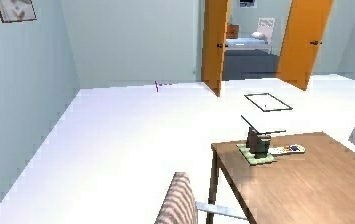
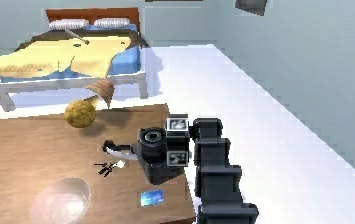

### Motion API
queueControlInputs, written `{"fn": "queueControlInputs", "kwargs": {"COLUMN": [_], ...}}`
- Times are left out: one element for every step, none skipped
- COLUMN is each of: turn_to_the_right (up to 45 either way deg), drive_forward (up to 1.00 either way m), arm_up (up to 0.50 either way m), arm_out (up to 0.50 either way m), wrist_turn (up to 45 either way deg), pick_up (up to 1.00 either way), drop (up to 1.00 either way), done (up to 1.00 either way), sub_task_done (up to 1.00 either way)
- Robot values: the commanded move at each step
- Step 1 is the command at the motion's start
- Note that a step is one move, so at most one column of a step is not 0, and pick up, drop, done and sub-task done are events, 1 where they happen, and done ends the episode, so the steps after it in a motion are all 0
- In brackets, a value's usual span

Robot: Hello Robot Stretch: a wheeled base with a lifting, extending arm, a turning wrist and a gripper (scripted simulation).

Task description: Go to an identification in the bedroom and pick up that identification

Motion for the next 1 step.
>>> {"fn": "queueControlInputs", "kwargs": {"turn_to_the_right": [0.0], "drive_forward": [0.00], "arm_up": [-0.30], "arm_out": [0.00], "wrist_turn": [0.0], "pick_up": [0.00], "drop": [0.00], "done": [0.00], "sub_task_done": [0.00]}}
